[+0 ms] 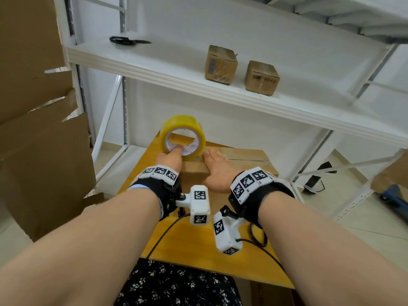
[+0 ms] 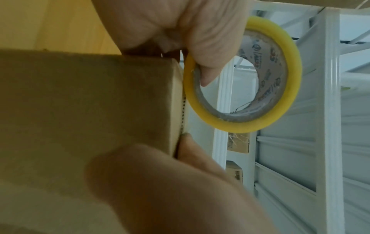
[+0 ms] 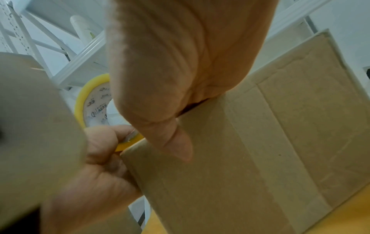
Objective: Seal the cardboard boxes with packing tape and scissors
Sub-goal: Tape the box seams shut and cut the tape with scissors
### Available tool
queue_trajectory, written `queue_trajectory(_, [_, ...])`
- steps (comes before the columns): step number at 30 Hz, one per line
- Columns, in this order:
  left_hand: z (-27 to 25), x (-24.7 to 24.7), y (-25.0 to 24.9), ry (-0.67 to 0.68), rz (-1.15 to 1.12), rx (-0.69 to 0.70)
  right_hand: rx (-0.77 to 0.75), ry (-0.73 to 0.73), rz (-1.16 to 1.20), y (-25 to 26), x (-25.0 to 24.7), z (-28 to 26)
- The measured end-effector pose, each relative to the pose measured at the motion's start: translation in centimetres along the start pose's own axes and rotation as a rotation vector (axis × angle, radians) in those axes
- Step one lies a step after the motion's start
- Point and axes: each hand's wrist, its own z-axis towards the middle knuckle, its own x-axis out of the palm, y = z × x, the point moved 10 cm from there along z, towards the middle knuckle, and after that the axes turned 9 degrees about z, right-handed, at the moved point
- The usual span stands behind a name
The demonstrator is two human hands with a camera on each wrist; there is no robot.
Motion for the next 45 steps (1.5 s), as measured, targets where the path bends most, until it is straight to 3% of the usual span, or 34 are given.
queue_trajectory(3, [0.3, -0.2, 0.1, 0.006, 0.039, 0.024, 0.066, 0.030, 0.243, -1.3, -0.6, -0.7])
queue_trajectory(5, [0.2, -0.4, -0.1, 0.005, 0.066, 0.056, 0.067, 0.011, 0.280, -1.3, -0.9, -0.5])
queue_trajectory(12, [-0.3, -1.1, -0.8, -0.019, 0.117, 0.075, -0.075, -0.007, 0.030, 2.6, 1.0, 1.0])
queue_trajectory(18, [3.4, -0.2, -0.3, 0.094, 0.151, 0.150, -0.062, 0.083, 0.014, 1.5, 0.6, 0.3])
queue_trajectory(22, [1.8, -2.1, -0.7, 0.130, -0.061, 0.059, -0.058, 0.091, -0.020, 1.6, 0.6, -0.1])
queue_trajectory(26, [2.5, -3.5, 2.4, 0.162, -0.221, -0.095, -0.064, 0.087, -0.057, 1.6, 1.0, 0.1])
queue_trajectory(32, [0.7, -0.4, 4.3, 0.289, -0.438, -0.204, -0.078, 0.071, -0.085, 1.3, 1.7, 0.5])
queue_trajectory(38, [1.1, 0.1, 4.8, 0.282, -0.411, -0.288, -0.032, -0.001, 0.231, 0.7, 0.2, -0.1])
queue_trajectory(45, [1.3, 0.0, 5.6, 0.267, -0.397, -0.318, -0.056, 0.059, -0.082, 3.2, 1.2, 1.4])
